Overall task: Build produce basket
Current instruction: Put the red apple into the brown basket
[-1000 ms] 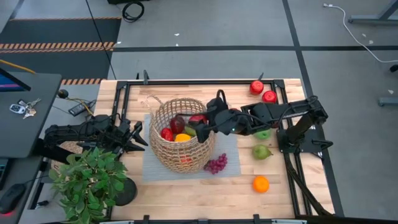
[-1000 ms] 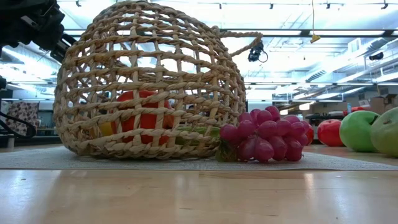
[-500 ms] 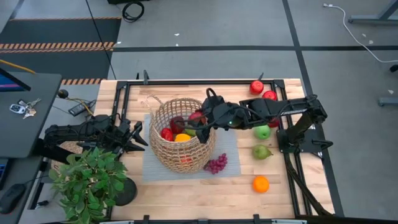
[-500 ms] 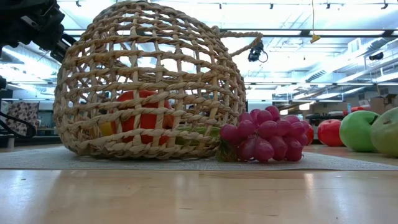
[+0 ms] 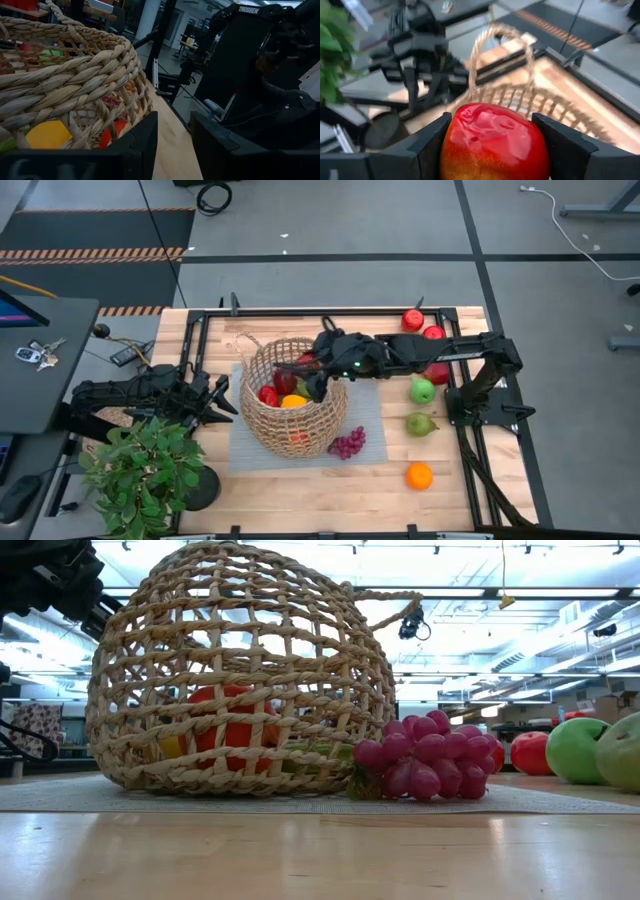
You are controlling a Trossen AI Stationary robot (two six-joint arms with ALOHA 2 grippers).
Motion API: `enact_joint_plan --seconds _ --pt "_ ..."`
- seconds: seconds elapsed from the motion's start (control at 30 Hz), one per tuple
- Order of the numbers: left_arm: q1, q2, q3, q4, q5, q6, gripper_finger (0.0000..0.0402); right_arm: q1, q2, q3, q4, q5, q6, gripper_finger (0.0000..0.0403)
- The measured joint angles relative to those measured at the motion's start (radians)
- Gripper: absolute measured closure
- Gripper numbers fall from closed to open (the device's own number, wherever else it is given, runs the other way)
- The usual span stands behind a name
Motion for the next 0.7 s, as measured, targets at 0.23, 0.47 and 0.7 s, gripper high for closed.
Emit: enact_joint_plan --seconds 0.23,0.47,0.7 --pt "0.0 -0.001 -0.001 -0.002 0.0 0.0 0.028 -0.054 0.115 -0.008 0.045 -0.102 -0.04 0.0128" --pt "0.0 -0.001 -0.001 -0.001 0.0 0.0 0.028 -0.111 0.185 -0.009 0.041 -0.209 -0.047 0.0128" --pt "0.0 -0.001 -0.001 -0.001 0.0 0.0 0.028 -0.155 0.217 -0.007 0.077 -0.318 -0.046 0.0128"
